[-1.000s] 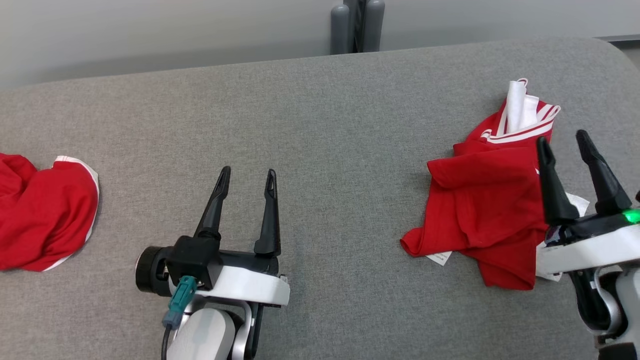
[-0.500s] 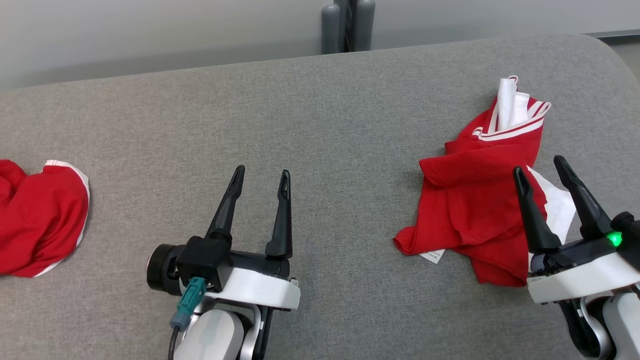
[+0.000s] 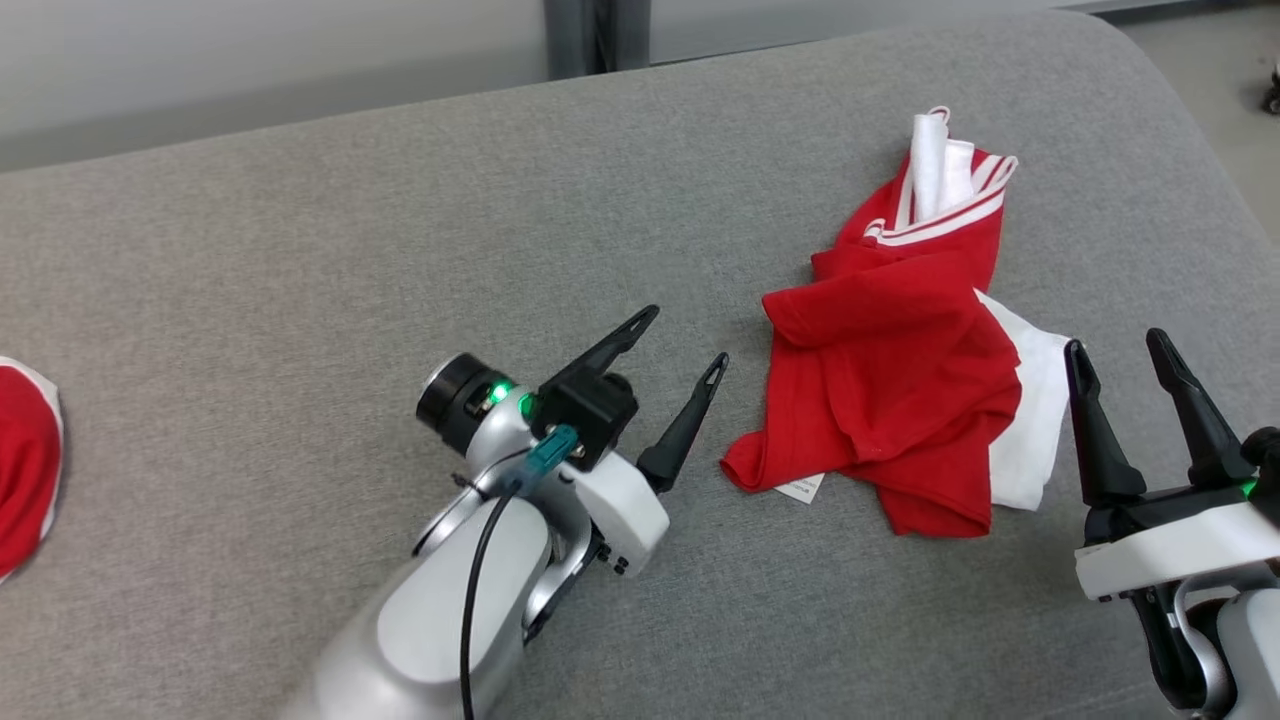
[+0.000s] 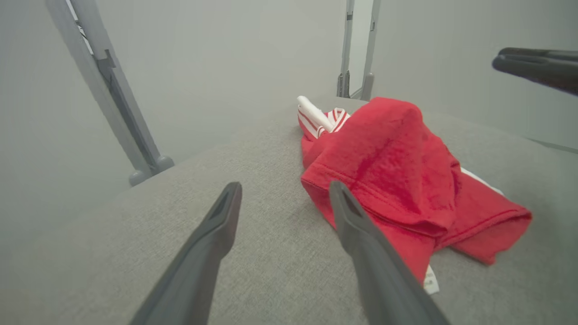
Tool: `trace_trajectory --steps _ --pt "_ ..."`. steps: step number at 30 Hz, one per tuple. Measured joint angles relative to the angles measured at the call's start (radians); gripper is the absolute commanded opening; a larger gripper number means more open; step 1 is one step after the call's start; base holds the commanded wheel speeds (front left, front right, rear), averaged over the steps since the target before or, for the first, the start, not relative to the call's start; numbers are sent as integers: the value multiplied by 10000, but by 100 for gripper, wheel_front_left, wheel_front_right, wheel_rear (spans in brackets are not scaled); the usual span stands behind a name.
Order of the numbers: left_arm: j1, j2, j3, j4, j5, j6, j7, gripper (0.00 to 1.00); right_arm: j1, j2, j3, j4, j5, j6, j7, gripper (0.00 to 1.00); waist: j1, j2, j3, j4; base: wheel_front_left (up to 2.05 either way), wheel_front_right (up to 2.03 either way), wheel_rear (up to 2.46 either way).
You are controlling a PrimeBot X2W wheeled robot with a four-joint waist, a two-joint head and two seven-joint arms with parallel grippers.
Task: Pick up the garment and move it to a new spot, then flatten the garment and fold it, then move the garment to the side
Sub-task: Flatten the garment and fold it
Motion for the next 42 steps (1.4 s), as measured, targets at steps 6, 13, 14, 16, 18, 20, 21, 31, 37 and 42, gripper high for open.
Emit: trace_trajectory --steps 6,13,14,16,18,20,21,31,37,42 --pt "-1655 12 -930 1080 -90 -608 550 100 -120 155 -2 136 42 0 0 100 0 0 416 -504 0 0 0" --pt "-3154 -2 -2263 1962 -713 -1022 1193 100 -370 374 140 188 182 0 0 100 0 0 1023 -1146 0 0 0" --pt "-3321 -6 -2418 2077 -832 -1030 1283 100 -424 391 150 201 188 0 0 100 0 0 1103 -1224 0 0 0" --pt "-3616 -2 -2658 2301 -1018 -1068 1367 100 -519 410 140 215 249 0 0 100 0 0 1240 -1362 0 0 0" --pt "-3799 4 -2796 2516 -1252 -1068 1383 100 -523 433 138 265 257 0 0 100 0 0 1341 -1465 0 0 0" --pt "-3905 8 -2955 2692 -1536 -1070 1383 100 -544 451 157 318 257 0 0 100 0 0 1395 -1536 0 0 0" --pt "-3964 8 -3043 2746 -1657 -1072 1381 100 -569 458 169 357 257 0 0 100 0 0 1401 -1559 0 0 0" --pt "-4312 0 -4073 3009 -2796 -1055 1210 0 -680 554 228 378 228 0 0 100 0 0 1382 -1477 0 0 0" --pt "-4482 -8 -3885 3532 -3296 -499 732 0 -659 491 23 362 146 0 0 100 0 0 1276 -1211 0 0 0" --pt "-4831 119 -3476 4334 -3576 -190 663 0 -439 401 -71 324 21 0 0 100 0 0 1056 -746 0 0 0"
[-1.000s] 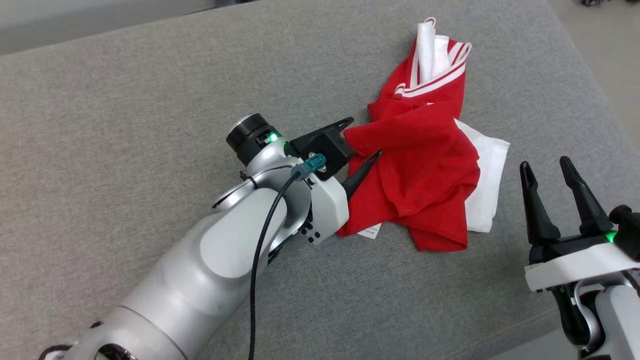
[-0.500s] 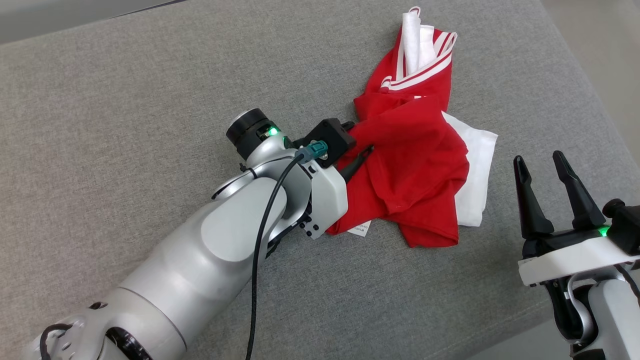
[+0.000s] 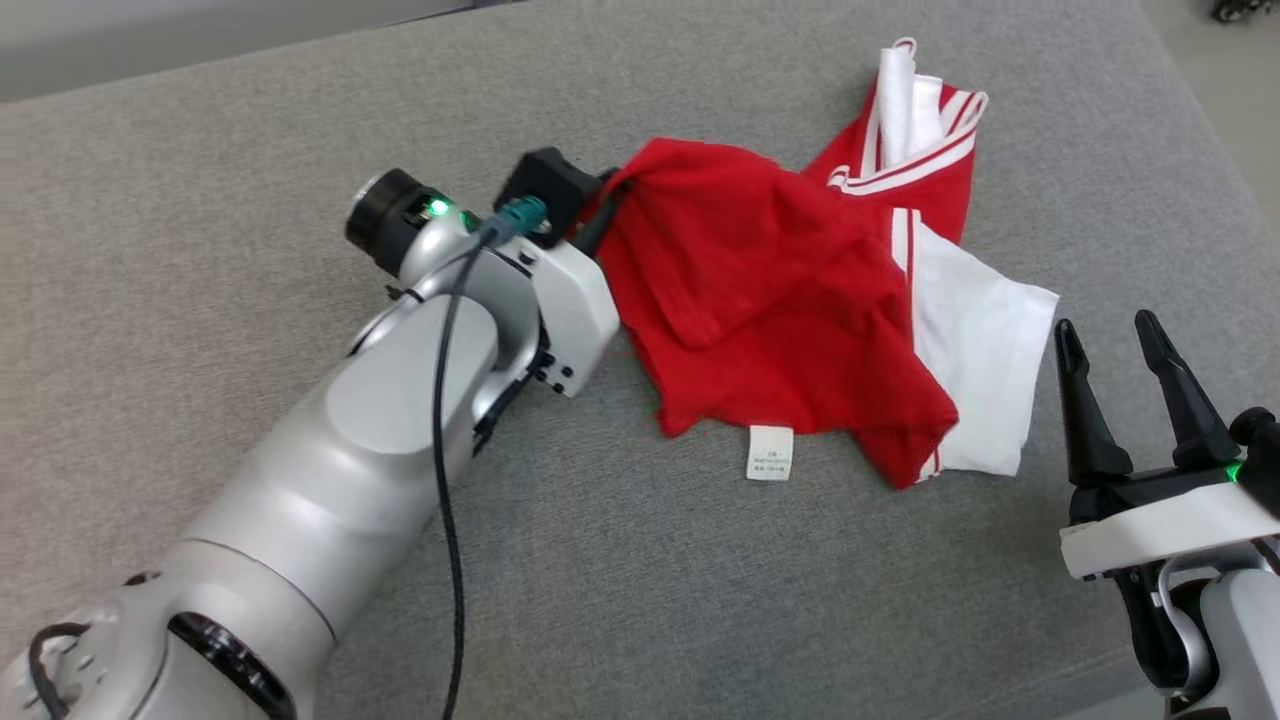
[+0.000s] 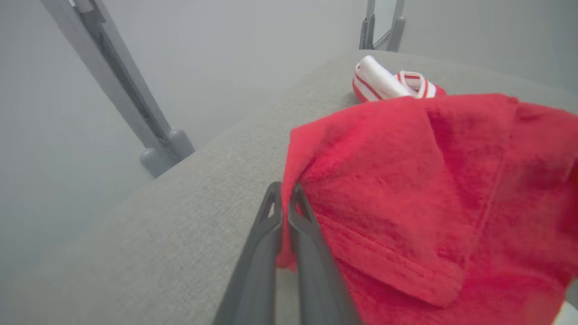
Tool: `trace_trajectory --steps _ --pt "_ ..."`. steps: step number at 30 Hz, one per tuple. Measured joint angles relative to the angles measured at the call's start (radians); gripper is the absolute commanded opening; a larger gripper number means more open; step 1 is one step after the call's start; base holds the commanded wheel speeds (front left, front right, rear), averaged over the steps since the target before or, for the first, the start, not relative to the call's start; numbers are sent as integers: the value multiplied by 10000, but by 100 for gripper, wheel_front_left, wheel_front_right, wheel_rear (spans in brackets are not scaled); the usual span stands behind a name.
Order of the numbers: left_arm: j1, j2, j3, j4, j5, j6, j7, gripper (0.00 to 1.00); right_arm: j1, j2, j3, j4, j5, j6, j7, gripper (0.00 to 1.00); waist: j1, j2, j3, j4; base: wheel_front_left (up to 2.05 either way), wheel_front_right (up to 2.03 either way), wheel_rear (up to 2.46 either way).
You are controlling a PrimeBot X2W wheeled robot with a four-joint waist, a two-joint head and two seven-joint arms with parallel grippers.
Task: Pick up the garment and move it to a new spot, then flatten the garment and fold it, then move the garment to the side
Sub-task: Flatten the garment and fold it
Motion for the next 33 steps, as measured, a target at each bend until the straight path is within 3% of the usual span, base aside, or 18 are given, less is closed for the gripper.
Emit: trace_trajectory --steps 8,16,17,18,19,22,29,33 --pt "-669 1231 610 825 -506 123 800 0 2 46 102 -134 -105 0 0 100 0 0 -399 631 0 0 0" --pt "-1271 2209 961 1258 -742 566 1622 0 -33 82 242 -153 -98 0 0 100 0 0 -218 596 0 0 0" --pt "-1337 2251 976 1304 -744 692 1678 14 -36 81 238 -146 -98 0 0 100 0 0 -179 572 0 0 0" --pt "-1384 2278 986 1348 -744 825 1695 64 -41 79 240 -140 -94 0 0 100 0 0 -141 548 0 0 0" --pt "-1398 2295 1001 1371 -744 940 1716 100 -52 79 232 -134 -88 0 0 100 0 0 -104 528 0 0 0" --pt "-1398 2247 1114 1388 -771 1296 1484 100 -90 79 180 -123 -84 0 0 100 0 0 -27 514 0 0 0" --pt "-1372 2219 1356 1335 -658 2648 -48 100 -100 50 86 -73 -119 0 0 100 0 0 -136 764 0 0 0" --pt "-941 2184 1802 660 -861 2836 -941 100 -98 -8 48 -113 -192 0 -2 100 0 0 -394 943 0 0 0"
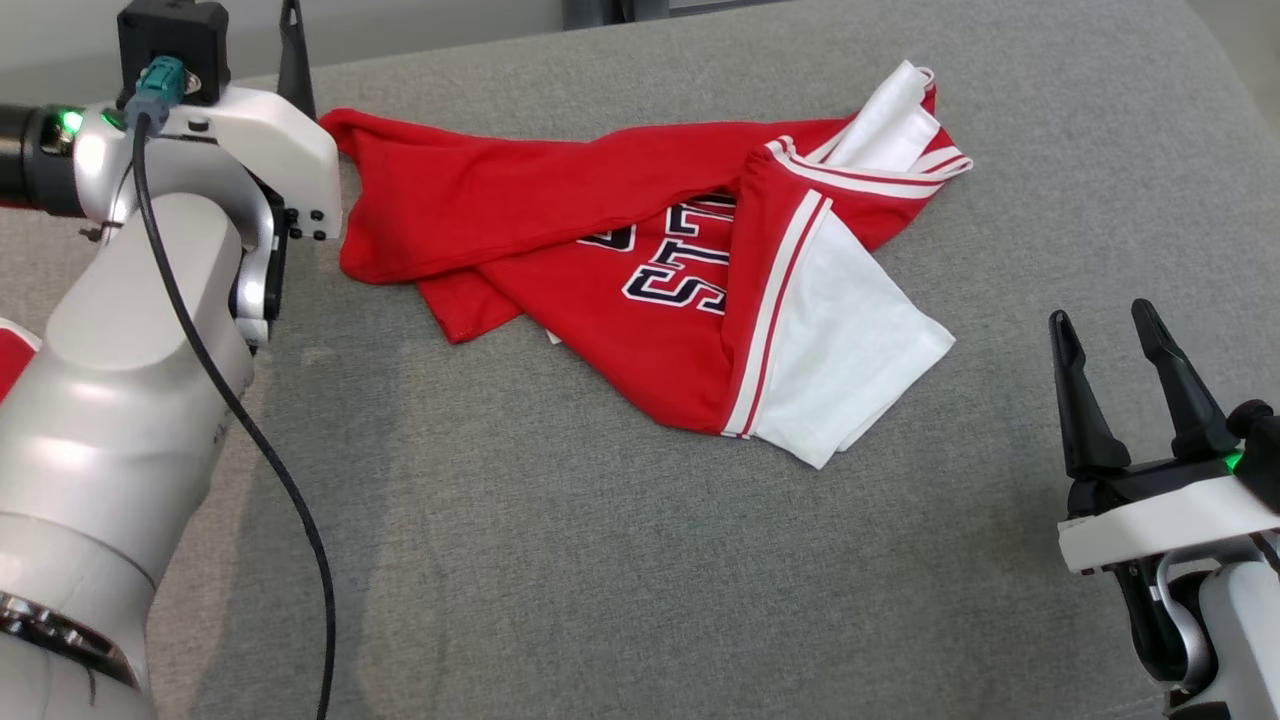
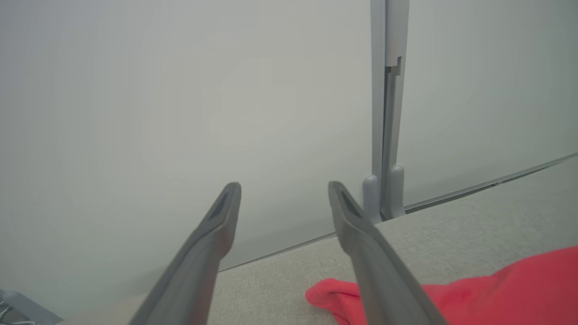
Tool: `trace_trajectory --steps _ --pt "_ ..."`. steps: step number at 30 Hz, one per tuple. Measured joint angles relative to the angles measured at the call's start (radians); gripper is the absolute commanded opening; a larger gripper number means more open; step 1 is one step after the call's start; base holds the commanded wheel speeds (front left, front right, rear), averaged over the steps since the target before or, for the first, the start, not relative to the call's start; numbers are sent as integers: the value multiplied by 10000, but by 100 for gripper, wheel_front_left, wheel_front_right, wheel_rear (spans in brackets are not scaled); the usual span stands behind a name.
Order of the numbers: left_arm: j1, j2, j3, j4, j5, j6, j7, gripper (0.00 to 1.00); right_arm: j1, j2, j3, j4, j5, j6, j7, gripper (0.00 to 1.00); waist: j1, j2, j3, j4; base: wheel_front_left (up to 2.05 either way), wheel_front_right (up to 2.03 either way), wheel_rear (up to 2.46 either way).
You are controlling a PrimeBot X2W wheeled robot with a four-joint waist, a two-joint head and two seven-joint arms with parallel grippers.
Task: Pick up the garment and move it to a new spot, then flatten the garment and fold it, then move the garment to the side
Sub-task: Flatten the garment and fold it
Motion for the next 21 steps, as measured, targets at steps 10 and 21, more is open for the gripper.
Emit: trace_trajectory --steps 10,21 --pt "4433 759 3233 -6537 1492 993 -188 100 239 -211 -167 -288 -205 2 0 100 0 0 -728 770 0 0 0" --pt "8858 -1177 5058 -9409 3120 541 -190 100 732 -280 -326 -255 -387 0 2 100 1 0 -1380 1753 0 0 0"
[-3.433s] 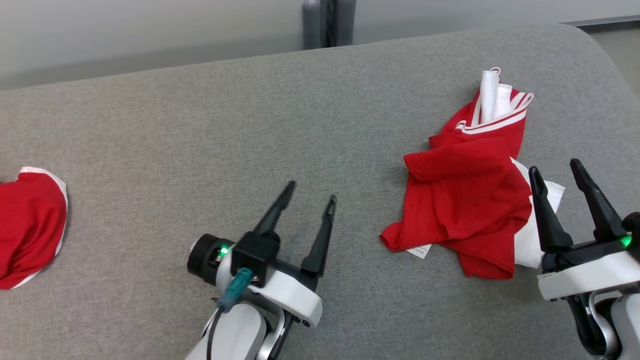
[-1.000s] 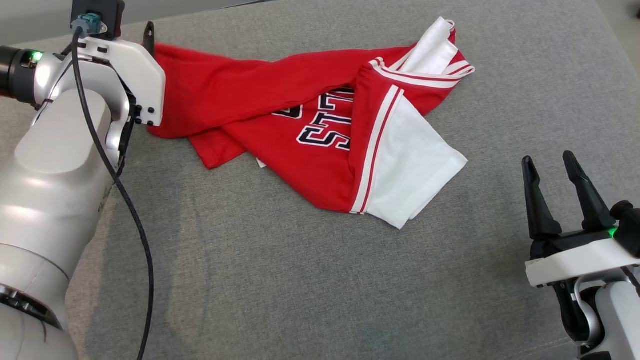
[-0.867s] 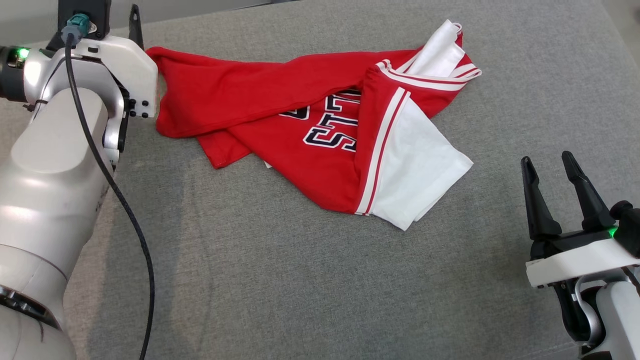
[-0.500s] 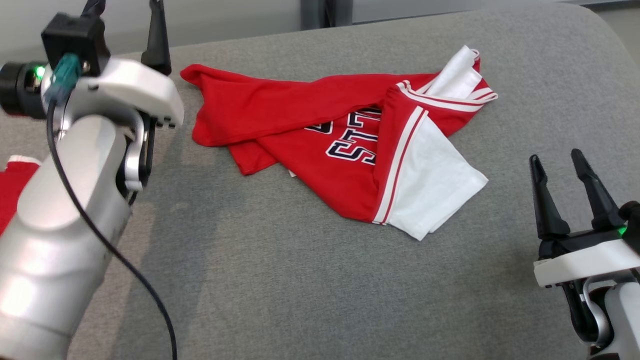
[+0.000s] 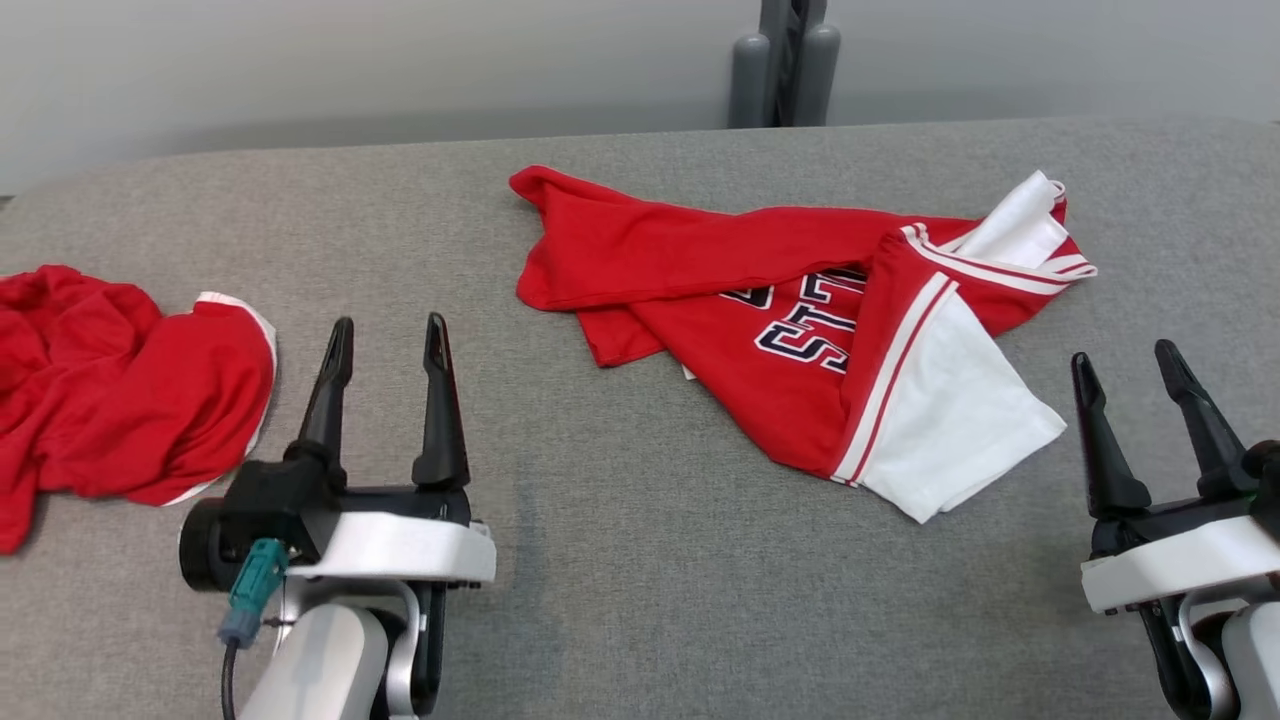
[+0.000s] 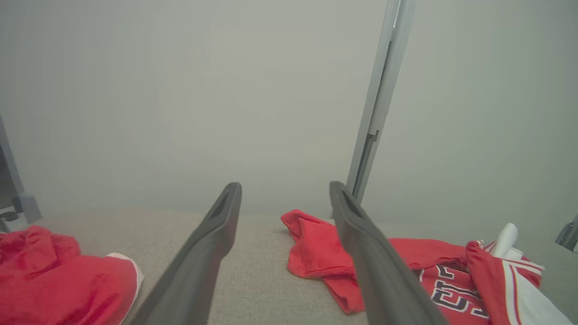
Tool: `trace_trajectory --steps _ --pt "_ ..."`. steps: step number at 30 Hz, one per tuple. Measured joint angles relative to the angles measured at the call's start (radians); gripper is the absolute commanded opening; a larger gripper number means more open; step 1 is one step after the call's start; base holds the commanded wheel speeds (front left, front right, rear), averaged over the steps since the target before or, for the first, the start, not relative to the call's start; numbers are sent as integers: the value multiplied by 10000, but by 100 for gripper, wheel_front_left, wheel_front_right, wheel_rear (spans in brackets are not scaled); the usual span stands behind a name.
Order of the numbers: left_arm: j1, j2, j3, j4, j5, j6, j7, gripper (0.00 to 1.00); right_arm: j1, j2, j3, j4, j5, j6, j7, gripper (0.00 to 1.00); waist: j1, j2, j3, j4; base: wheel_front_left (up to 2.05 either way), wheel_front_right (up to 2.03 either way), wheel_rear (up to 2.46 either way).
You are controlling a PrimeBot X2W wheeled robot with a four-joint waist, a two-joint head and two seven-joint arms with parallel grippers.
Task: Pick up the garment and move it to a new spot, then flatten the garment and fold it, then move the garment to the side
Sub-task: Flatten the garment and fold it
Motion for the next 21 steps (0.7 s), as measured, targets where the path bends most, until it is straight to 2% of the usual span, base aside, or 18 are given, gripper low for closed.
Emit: trace_trajectory --steps 5,13,16,21 --pt "824 -713 665 -12 491 -694 0 100 84 -2 165 159 -25 0 0 100 -1 0 -188 328 0 0 0" --pt "952 -1057 924 686 993 -1473 -2 100 87 -40 261 270 -19 0 -2 100 0 0 -152 359 0 0 0" --pt "816 -1076 729 1398 1057 -1641 0 100 18 -33 297 276 -6 0 0 100 0 0 -57 219 0 0 0" --pt "-39 -1106 314 2640 959 -1651 0 100 -89 -2 313 286 169 0 0 100 0 0 187 -107 0 0 0"
